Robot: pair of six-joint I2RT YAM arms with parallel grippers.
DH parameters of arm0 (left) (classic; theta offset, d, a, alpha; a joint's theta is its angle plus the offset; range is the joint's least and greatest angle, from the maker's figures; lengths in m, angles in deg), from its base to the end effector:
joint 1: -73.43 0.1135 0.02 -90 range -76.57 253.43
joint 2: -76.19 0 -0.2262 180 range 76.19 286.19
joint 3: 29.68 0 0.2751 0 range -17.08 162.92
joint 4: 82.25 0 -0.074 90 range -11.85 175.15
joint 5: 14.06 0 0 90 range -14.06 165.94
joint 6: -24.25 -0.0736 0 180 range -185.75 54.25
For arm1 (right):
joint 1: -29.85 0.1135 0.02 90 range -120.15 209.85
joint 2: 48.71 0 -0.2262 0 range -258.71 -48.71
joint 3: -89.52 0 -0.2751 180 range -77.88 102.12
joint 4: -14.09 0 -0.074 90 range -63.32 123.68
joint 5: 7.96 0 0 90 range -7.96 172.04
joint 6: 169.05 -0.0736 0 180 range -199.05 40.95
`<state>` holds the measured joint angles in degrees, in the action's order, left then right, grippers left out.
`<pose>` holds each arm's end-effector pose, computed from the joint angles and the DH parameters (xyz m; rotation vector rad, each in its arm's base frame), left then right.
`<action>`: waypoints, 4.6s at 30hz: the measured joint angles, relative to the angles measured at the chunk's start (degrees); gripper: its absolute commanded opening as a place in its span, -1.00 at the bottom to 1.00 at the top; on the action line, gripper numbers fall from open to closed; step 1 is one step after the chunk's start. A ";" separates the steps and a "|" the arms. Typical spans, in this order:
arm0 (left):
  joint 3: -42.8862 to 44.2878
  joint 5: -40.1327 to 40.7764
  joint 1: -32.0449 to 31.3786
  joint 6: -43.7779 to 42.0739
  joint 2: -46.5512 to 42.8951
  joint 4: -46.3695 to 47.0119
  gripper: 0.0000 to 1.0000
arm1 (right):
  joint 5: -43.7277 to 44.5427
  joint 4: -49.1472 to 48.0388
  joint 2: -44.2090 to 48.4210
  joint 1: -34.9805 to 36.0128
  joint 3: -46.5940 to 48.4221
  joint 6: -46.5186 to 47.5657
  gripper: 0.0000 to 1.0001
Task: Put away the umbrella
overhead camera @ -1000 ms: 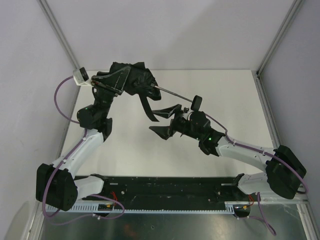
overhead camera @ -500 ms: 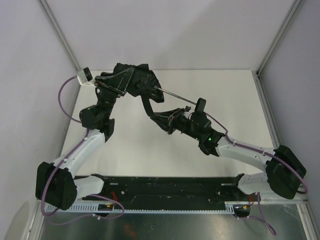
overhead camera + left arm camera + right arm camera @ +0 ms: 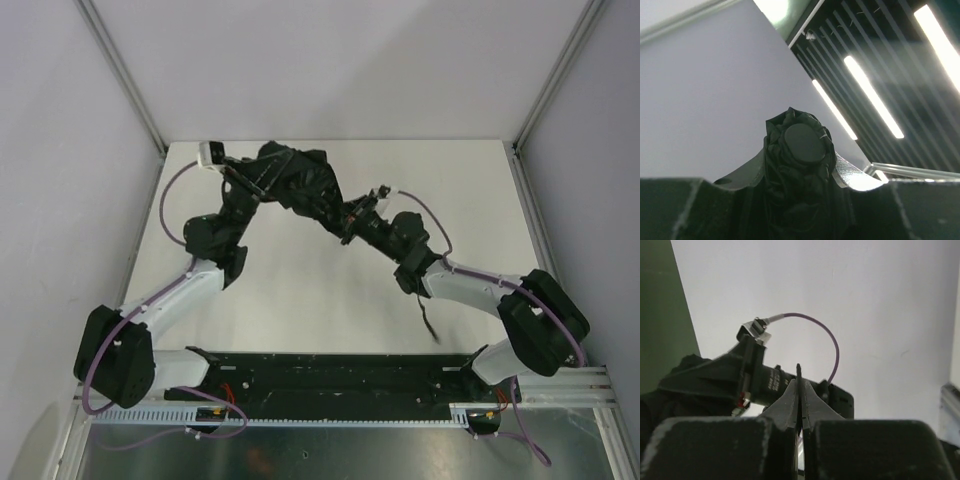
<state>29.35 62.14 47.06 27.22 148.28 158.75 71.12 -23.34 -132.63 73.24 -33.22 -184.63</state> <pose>0.2752 -0.1560 0.3746 -0.2541 0.8962 -2.0492 0.2706 0.2750 0.2423 0.7629 1.6734 2.1735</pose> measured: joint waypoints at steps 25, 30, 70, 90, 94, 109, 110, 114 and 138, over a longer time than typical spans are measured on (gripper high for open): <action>-17.38 -2.40 -2.69 -6.05 -19.74 -47.25 -1.00 | -23.02 -7.23 4.42 -9.20 3.02 34.97 -1.00; -13.38 -0.17 -2.71 -9.55 -22.08 -57.70 -1.00 | -22.49 -5.25 6.14 -5.16 2.99 39.26 -1.00; -4.44 -10.80 3.65 -15.30 -4.07 -83.25 -1.00 | -20.11 24.39 -1.38 7.23 7.93 79.93 -1.00; -7.76 -5.16 9.60 -13.40 10.21 -87.60 -1.00 | 10.64 26.64 -17.07 20.74 12.48 107.91 -1.00; -7.61 -6.32 10.71 -13.60 14.29 -88.24 -1.00 | 24.90 25.46 -21.49 26.62 13.77 115.82 -1.00; 3.06 -16.90 15.10 -11.39 16.68 -87.23 -1.00 | 31.50 30.75 -29.49 32.83 14.78 121.33 -0.53; 3.74 -17.46 15.41 -11.32 16.06 -86.79 -1.00 | 30.14 31.41 -29.05 33.07 14.82 120.48 -0.50; 5.05 -18.14 16.46 -12.04 14.03 -86.71 -1.00 | 26.82 35.47 -26.25 32.83 14.34 117.37 -0.24; 7.85 2.38 15.78 -58.80 -26.56 -73.59 -1.00 | 21.09 76.13 25.00 4.11 8.57 63.63 -0.13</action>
<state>37.20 64.52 62.84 -31.57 121.73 85.16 92.22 52.79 -107.63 77.35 -24.65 -121.00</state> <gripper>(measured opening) 0.386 0.444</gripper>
